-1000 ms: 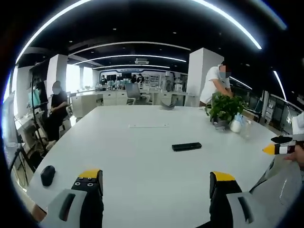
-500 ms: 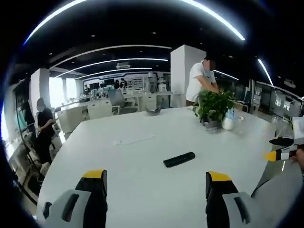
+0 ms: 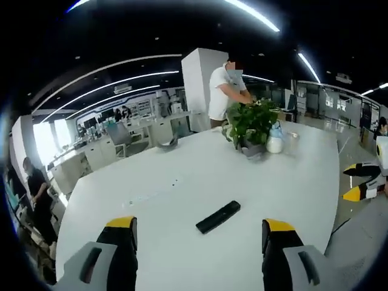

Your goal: Press the specified remote control buttons in sequence, fully releasing each button before pressing the next.

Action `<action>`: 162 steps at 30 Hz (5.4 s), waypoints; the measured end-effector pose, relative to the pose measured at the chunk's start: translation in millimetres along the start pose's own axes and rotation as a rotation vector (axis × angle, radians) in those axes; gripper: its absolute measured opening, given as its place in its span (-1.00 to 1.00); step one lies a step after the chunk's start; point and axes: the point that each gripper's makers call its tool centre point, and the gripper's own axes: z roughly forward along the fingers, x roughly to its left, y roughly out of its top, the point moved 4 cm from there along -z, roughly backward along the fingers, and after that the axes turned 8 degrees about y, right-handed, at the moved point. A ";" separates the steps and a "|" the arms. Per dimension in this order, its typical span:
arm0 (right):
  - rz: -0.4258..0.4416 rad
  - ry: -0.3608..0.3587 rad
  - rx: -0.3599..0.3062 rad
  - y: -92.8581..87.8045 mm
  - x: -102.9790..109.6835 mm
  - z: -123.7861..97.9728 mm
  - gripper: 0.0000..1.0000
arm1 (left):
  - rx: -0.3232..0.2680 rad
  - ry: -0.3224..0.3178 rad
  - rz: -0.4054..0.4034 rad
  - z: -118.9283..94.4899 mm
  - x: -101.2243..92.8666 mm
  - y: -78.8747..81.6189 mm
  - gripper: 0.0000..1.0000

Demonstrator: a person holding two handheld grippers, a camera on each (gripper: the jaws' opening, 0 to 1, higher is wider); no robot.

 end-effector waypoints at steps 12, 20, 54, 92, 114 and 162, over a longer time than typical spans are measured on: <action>0.033 -0.003 0.000 -1.8 -3.7 0.1 0.19 | 0.064 -0.149 0.132 53.4 -19.7 4.9 0.63; 0.023 0.005 0.019 -3.3 -1.8 2.1 0.16 | 0.095 -0.259 0.267 82.3 -33.6 16.9 0.52; 0.028 -0.005 0.053 -6.7 -4.4 3.4 0.09 | 0.496 -0.620 0.668 177.5 -48.0 -35.1 -0.02; -0.019 -0.039 0.113 -12.1 -7.6 7.1 0.00 | 0.646 -0.648 0.726 216.0 -50.3 -93.3 -0.18; -0.037 -0.037 0.134 -13.7 -6.4 8.5 -0.05 | 0.639 -0.645 0.752 217.9 -53.0 -93.8 -0.30; -0.007 -0.056 0.073 -7.7 -9.5 2.6 -0.09 | 0.585 -0.607 0.892 191.7 -67.5 -100.9 -0.52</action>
